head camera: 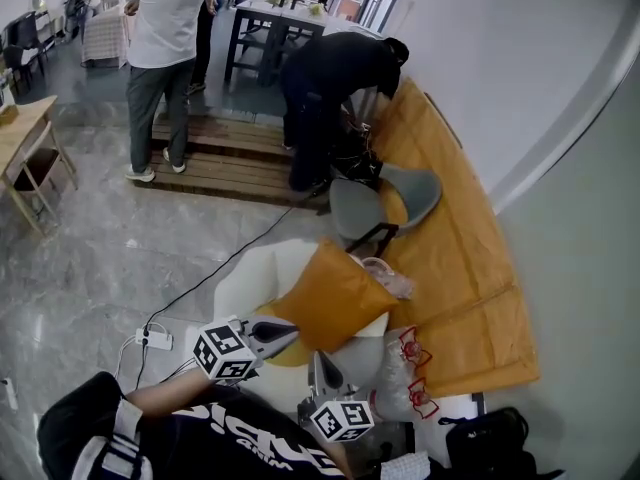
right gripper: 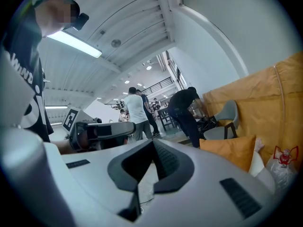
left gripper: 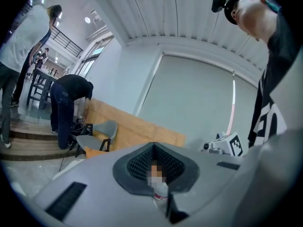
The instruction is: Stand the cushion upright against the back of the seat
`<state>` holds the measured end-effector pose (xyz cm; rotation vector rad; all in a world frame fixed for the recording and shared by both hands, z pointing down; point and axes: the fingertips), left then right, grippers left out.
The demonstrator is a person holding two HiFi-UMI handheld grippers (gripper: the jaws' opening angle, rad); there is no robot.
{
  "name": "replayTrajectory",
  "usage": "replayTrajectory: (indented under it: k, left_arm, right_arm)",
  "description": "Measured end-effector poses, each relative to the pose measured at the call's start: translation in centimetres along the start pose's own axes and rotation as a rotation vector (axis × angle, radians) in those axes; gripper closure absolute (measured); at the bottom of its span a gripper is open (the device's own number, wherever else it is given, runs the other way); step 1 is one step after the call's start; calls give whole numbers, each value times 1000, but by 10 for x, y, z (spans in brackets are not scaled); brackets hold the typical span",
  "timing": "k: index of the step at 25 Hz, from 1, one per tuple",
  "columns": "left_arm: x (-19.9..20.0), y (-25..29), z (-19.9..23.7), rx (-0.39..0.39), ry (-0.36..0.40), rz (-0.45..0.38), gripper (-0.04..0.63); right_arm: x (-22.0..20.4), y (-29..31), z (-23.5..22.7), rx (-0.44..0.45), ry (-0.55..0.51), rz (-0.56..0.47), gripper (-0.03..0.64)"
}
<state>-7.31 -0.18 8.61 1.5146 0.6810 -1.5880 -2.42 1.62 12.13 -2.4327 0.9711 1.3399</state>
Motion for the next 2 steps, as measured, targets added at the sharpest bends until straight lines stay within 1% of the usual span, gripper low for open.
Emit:
replayTrajectory:
  k: [2]
  left_arm:
    - [0,-4,2,6,-2,0,588]
  right_arm:
    - [-1,2,4,4,0,1,595]
Point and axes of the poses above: the fingertips, and each gripper's own axes: y forward along the fingers, z to its left, x out of its top, and after that the axes turned 13 degrees about y, right-handed
